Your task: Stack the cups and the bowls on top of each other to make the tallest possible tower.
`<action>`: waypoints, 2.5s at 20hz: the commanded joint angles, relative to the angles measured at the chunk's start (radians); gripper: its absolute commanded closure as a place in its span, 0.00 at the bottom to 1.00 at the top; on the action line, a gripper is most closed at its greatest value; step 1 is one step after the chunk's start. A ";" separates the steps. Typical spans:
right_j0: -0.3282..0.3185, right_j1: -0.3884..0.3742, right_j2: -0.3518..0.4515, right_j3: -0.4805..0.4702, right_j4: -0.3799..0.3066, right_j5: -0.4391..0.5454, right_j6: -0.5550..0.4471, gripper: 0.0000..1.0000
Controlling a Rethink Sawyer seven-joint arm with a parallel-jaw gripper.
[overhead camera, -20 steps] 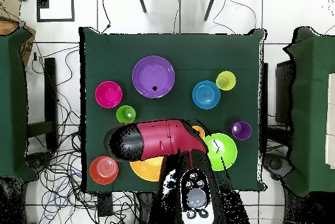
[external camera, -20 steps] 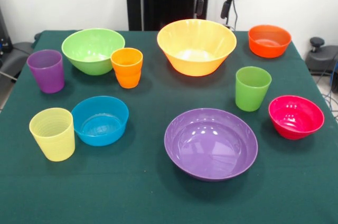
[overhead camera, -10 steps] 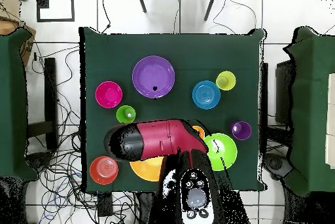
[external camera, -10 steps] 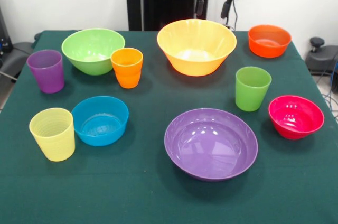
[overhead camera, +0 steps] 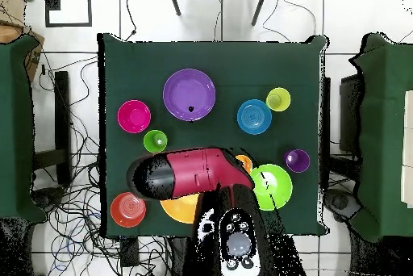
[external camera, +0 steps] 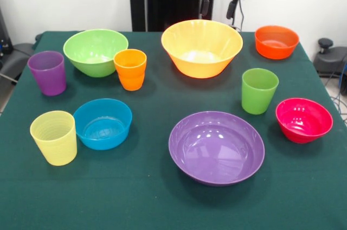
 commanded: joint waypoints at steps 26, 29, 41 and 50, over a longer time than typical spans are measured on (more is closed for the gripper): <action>0.112 0.302 -0.124 0.005 -0.088 -0.258 0.083 0.00; 0.085 0.303 -0.104 0.023 -0.058 -0.319 0.093 0.00; 0.088 0.218 -0.102 -0.065 -0.028 -0.049 0.006 0.00; 0.066 0.247 -0.091 0.013 -0.047 -0.211 0.054 0.00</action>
